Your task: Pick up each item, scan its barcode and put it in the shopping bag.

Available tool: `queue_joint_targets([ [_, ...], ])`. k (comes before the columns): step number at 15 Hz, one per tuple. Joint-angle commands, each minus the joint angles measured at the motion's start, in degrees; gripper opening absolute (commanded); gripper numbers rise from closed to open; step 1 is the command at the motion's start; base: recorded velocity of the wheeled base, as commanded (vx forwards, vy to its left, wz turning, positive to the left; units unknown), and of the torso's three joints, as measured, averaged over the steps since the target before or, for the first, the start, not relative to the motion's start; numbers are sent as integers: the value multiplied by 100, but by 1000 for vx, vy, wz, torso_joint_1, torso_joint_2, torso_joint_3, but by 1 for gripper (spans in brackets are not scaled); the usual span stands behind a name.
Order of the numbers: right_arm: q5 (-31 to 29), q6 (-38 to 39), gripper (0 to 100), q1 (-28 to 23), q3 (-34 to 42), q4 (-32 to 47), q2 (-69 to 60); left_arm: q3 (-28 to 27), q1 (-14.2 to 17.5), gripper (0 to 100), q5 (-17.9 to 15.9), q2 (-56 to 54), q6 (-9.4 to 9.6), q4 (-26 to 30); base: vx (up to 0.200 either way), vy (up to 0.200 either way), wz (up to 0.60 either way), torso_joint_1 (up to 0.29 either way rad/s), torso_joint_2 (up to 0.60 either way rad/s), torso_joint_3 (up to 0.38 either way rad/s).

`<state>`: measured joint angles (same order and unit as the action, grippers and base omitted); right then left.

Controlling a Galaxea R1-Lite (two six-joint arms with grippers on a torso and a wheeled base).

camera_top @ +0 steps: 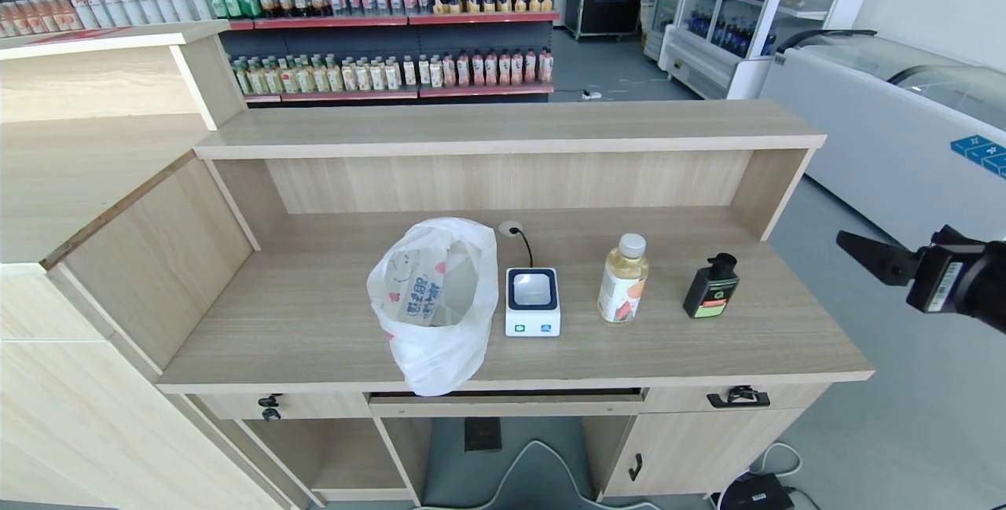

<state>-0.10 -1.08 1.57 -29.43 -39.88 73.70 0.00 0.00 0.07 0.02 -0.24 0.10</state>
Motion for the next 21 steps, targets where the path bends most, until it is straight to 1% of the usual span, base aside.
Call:
queue_joint_targets([
  [1,1,-41,100,344,104,-1637,2280,0,0,100,1,-2,-2,-1,0,0,0,0,0,0],
  [2,-8,-102,100,440,113,-1752,2579,0,0,100,1,-2,-2,-1,0,0,0,0,0,0],
  [4,1,-305,100,440,104,-1901,3159,0,0,100,1,-2,-2,-1,0,0,0,0,0,0],
  [7,1,-340,100,467,60,-2780,3932,0,0,100,1,-2,-2,-1,0,0,0,0,0,0],
  [12,10,-322,100,660,-239,-3756,4715,0,0,100,-7,-2,-2,-1,0,0,0,0,0,0],
  [15,1,-322,100,722,-485,-3791,5013,0,0,100,-7,-2,-2,-1,0,0,0,0,0,0],
  [18,-8,-296,100,933,-951,-3782,5312,0,0,100,1,-2,-2,-1,0,0,0,0,0,0],
  [19,-8,-296,100,941,-960,-3782,5321,0,0,100,-7,-2,-2,-1,0,0,0,0,0,0],
  [21,-25,-155,100,1091,-1346,-3782,5567,0,0,100,1,-2,-2,-1,0,0,0,0,0,0],
])
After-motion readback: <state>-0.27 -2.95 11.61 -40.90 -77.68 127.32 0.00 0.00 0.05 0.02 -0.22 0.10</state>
